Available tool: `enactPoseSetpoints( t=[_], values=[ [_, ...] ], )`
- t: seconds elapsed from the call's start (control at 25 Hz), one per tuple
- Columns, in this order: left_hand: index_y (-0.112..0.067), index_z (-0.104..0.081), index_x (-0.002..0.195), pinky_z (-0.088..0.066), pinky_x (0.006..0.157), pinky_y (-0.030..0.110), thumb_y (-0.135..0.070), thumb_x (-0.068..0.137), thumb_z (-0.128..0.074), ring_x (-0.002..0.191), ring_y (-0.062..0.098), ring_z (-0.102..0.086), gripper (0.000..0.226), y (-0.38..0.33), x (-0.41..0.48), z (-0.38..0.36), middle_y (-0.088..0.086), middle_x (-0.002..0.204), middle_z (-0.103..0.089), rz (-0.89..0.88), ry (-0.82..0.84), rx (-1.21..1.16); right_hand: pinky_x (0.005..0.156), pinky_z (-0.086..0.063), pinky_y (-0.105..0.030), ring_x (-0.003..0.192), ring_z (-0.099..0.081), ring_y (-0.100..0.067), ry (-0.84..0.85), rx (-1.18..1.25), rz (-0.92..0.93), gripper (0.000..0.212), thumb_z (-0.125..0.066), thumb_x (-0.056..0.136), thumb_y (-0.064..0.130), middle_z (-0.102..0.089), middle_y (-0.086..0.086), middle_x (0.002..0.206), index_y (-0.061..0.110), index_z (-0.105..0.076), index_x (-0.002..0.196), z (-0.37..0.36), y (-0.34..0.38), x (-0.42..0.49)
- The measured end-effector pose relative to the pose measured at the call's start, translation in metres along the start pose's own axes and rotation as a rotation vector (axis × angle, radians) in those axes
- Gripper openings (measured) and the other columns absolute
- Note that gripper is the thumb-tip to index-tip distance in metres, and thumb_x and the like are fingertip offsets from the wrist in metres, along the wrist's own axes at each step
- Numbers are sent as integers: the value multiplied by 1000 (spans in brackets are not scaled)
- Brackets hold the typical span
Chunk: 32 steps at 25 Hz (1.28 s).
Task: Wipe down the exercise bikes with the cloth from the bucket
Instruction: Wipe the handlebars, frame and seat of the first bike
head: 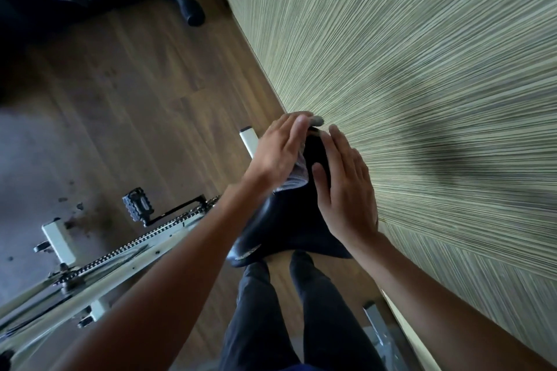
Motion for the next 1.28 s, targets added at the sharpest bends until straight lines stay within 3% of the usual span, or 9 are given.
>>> enactPoseSetpoints(
  t=[0.08, 0.2, 0.28, 0.36, 0.52, 0.68, 0.8, 0.96, 1.28],
  values=[
    [-30, -73, 108, -38, 104, 24, -36, 108, -31, 107, -2, -58, 42, -3, 16, 7, -22, 106, -68, 46, 114, -30, 109, -42, -42, 140, -41, -19, -44, 75, -54, 45, -45, 104, 31, -42, -5, 153, 12, -46, 145, 2, 0, 0],
    [-32, -70, 118, -37, 110, 35, -35, 107, -30, 119, 3, -56, 41, 4, 9, 4, -15, 122, -66, -33, 101, 0, 105, -44, -41, 132, -47, -20, -63, 127, -59, 42, -49, 103, 32, -49, -5, 143, 12, -51, 140, 7, 0, -2],
    [-22, -55, 139, -31, 115, 35, -29, 106, -29, 133, 11, -45, 42, 10, -11, -3, -3, 141, -54, -72, 2, 48, 108, -41, -40, 135, -45, -20, -36, 118, -54, 44, -46, 104, 33, -47, -5, 147, 13, -49, 143, 9, 0, -5],
    [-14, -31, 154, -20, 120, 30, -30, 107, -28, 146, 17, -29, 49, 9, -31, -7, 4, 158, -34, 74, -52, 36, 115, -35, -42, 144, -37, -21, 5, 71, -49, 48, -41, 105, 33, -39, -6, 155, 14, -42, 149, 9, 1, -11],
    [-12, -4, 158, -14, 119, 29, -35, 108, -27, 152, 16, -10, 60, 3, -78, -18, 4, 166, -8, 263, -28, 122, 123, -21, -42, 152, -19, -19, 51, -23, -36, 52, -31, 107, 38, -25, -5, 164, 18, -30, 155, 7, 0, -26],
    [-10, -15, 156, -29, 117, 38, -44, 106, -21, 146, 22, -28, 61, 13, -144, -9, 11, 160, -27, 228, 6, 467, 123, -20, -42, 153, -15, -20, 57, -23, 15, 53, -31, 108, 38, -22, -6, 165, 18, -28, 156, 10, -5, -33],
    [-10, -30, 151, -32, 116, 49, -47, 105, -19, 135, 25, -40, 60, 36, -183, 0, 11, 145, -45, 208, -132, 457, 122, -22, -44, 153, -15, -21, 69, 9, 66, 52, -36, 108, 36, -21, -7, 165, 17, -29, 156, 12, -10, -36],
    [1, -36, 147, -20, 122, 49, -38, 106, -26, 144, 33, -31, 58, 34, -179, -29, 19, 150, -42, 154, -308, 622, 124, -19, -45, 154, -9, -18, 92, 95, 83, 52, -38, 107, 34, -19, -6, 165, 17, -30, 155, 16, -18, -41],
    [7, -18, 152, -18, 123, 50, -39, 109, -25, 151, 35, -12, 63, -11, -122, -100, 26, 161, -14, -11, -267, 955, 123, -21, -29, 151, -20, -13, 133, 538, 19, 46, -44, 104, 17, -34, -9, 159, 5, -42, 148, 28, -42, -49]
  ],
)
Point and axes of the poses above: each hand's wrist, its own x-axis towards the middle knuckle, its own z-axis out of the back of the hand, y = z × x, the point moved 1 cm from there along x, towards the middle knuckle
